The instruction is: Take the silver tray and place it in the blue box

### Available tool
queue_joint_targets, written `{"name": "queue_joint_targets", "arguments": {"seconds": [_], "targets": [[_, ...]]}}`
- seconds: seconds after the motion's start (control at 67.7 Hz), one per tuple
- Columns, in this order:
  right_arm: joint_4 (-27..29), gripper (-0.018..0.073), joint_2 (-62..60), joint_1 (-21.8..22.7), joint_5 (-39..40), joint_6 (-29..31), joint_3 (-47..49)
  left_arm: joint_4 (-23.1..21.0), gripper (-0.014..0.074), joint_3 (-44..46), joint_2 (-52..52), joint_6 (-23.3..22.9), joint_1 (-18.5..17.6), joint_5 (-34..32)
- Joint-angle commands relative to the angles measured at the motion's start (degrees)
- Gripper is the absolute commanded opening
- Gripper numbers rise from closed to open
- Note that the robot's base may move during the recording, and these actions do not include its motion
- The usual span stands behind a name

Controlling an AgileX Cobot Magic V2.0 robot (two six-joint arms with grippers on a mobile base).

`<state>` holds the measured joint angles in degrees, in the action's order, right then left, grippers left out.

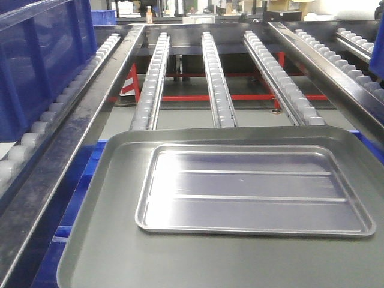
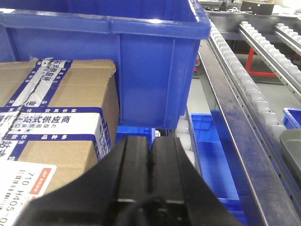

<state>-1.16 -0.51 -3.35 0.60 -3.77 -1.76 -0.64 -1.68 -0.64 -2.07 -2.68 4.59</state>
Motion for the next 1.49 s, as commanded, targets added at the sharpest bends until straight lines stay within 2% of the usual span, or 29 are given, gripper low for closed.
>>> {"name": "queue_joint_targets", "arguments": {"seconds": [0.0, 0.665, 0.739, 0.843, 0.887, 0.961, 1.049, 1.182, 1.271, 1.36, 1.419, 1.478], "targets": [[-0.01, 0.0056, -1.25, -0.11, 4.78, 0.44, -0.18, -0.37, -0.0105, 0.15, -1.15, -0.04, -0.04, -5.05], [-0.01, 0.0056, -1.25, -0.1, 5.02, 0.44, -0.18, -0.86, -0.0105, 0.15, -1.15, -0.04, -0.04, -5.16], [-0.01, 0.0056, -1.25, -0.1, 5.02, 0.44, -0.18, -0.99, -0.0105, 0.15, -1.15, -0.04, -0.04, -6.55], [0.04, 0.0056, -1.25, -0.1, 7.19, -0.55, 1.48, -2.36, -0.0105, 1.95, -1.15, -0.04, -0.04, -12.72], [0.04, 0.0056, -1.25, -0.1, 6.93, -0.54, 3.78, -2.36, -0.0105, 4.46, -0.8, -0.04, -0.04, -10.31], [0.04, 0.0056, -0.6, -0.1, 4.2, -0.54, 9.23, -0.7, -0.0104, 11.95, 0.85, -0.04, -0.04, -0.96], [0.04, 0.0056, 2.52, -0.1, -1.12, -0.54, 16.8, -0.69, -0.0104, 21.15, 4.86, -0.04, -0.04, 8.57], [0.04, 0.0099, 11.23, -0.1, -8.28, -0.54, 25.89, -2.22, -0.01, 32.63, 13.76, -0.04, -0.04, 18.17], [0.04, 0.0224, 17.04, -0.1, -11.54, -0.49, 29.75, -6.35, -0.0046, 37.77, 19.05, 2.52, -0.28, 21.85], [0.04, 0.0388, 23.25, -0.37, -16.6, -0.49, 33.67, -14.57, 0.0109, 40.72, 23.64, 11.93, -5.62, 22.47], [0.04, 0.045, 26.02, -1.03, -19.09, -0.49, 35.33, -18.56, 0.0211, 41.41, 25.97, 15.09, -8.95, 23.39], [0.19, 0.0487, 28.83, -2.24, -21.25, -0.49, 36.84, -22.23, 0.0309, 41.63, 29.11, 15.26, -12.67, 23.56]]}}
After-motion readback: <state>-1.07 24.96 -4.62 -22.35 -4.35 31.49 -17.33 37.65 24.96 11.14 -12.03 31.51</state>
